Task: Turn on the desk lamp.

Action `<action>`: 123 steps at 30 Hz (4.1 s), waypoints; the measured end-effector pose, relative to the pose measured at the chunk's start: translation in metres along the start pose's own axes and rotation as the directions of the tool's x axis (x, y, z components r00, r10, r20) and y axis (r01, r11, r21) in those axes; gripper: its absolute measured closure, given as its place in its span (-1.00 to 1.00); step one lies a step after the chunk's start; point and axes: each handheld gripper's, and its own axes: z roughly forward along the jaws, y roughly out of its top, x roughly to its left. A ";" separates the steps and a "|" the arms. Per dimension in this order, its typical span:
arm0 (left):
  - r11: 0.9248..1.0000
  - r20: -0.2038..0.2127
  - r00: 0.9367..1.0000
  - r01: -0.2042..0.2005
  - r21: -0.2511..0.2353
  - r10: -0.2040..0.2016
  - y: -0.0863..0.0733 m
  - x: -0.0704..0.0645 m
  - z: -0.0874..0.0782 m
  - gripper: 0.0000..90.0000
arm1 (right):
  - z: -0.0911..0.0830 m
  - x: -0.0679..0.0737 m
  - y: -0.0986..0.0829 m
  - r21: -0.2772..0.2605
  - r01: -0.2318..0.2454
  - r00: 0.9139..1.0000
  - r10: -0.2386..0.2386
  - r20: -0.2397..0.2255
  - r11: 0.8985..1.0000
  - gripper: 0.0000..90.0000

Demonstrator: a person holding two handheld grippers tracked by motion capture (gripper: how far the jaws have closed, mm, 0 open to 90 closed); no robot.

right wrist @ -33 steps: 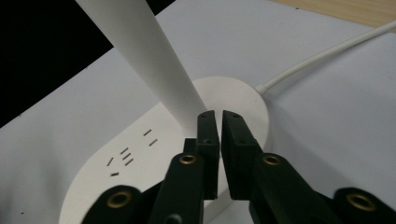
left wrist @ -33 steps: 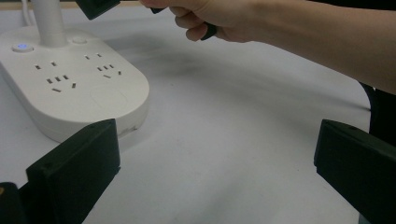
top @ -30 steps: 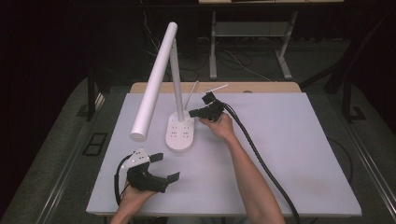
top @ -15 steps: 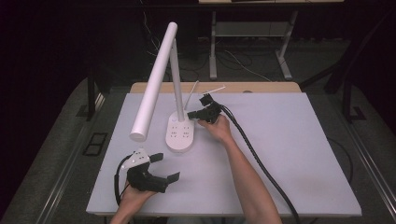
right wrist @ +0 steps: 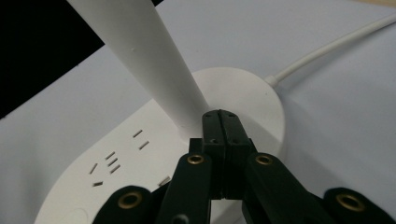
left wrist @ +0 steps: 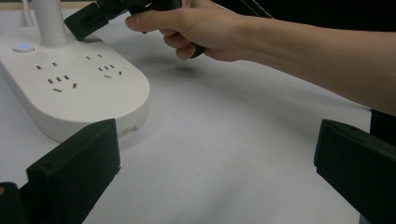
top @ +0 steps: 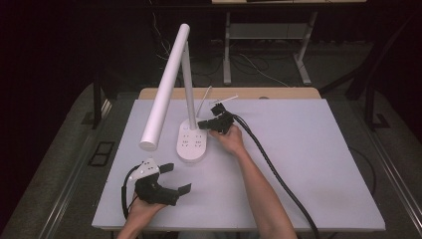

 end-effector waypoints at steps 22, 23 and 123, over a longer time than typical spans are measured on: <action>1.000 -0.001 1.000 0.001 0.003 -0.001 0.000 0.001 0.001 -1.00 | -0.021 0.005 0.007 0.011 0.037 0.999 -0.037 0.014 0.999 1.00; 1.000 -0.002 1.000 0.001 0.002 -0.001 0.000 0.001 0.001 -1.00 | -0.026 0.008 0.009 0.012 0.041 0.999 -0.041 0.010 0.999 1.00; 1.000 -0.007 1.000 -0.009 0.022 0.009 -0.001 -0.004 0.006 -1.00 | -0.273 0.045 -0.196 -0.143 -0.040 0.982 0.066 0.177 0.989 -0.99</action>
